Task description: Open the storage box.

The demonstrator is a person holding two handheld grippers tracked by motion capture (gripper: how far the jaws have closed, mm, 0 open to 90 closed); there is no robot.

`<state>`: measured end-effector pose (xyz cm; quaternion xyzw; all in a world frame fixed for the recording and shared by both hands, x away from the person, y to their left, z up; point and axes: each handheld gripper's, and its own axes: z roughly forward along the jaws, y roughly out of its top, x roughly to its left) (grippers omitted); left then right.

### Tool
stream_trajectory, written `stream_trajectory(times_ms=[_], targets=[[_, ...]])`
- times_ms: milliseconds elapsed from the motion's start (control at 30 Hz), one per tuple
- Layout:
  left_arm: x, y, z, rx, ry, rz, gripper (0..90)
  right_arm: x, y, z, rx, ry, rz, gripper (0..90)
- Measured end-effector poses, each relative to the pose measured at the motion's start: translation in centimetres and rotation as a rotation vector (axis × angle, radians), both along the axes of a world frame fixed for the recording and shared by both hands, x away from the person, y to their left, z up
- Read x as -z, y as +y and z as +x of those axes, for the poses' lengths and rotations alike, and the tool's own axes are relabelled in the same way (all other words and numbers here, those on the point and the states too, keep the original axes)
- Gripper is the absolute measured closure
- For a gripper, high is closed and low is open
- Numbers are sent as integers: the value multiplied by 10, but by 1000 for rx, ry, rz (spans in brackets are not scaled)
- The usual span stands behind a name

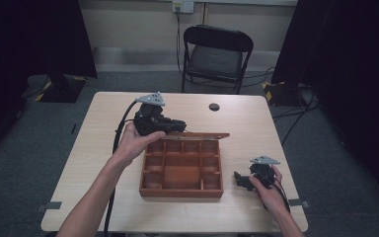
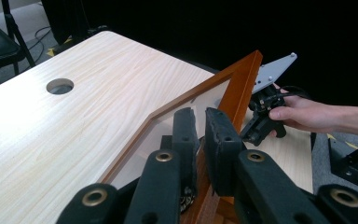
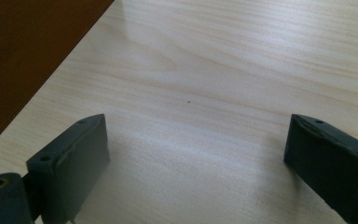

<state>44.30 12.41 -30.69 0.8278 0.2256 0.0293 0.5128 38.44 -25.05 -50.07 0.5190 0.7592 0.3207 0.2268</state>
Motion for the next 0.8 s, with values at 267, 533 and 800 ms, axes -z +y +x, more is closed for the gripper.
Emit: stream_trajectory(times_ms=[267, 533, 800], targets=[[0, 0, 0, -1, -1, 0, 828, 0, 0, 0, 0, 0, 0, 56], [0, 0, 0, -1, -3, -1, 828, 0, 0, 0, 0, 0, 0, 56], [0, 0, 0, 6, -6, -3, 836, 0, 0, 0, 0, 0, 0, 56]])
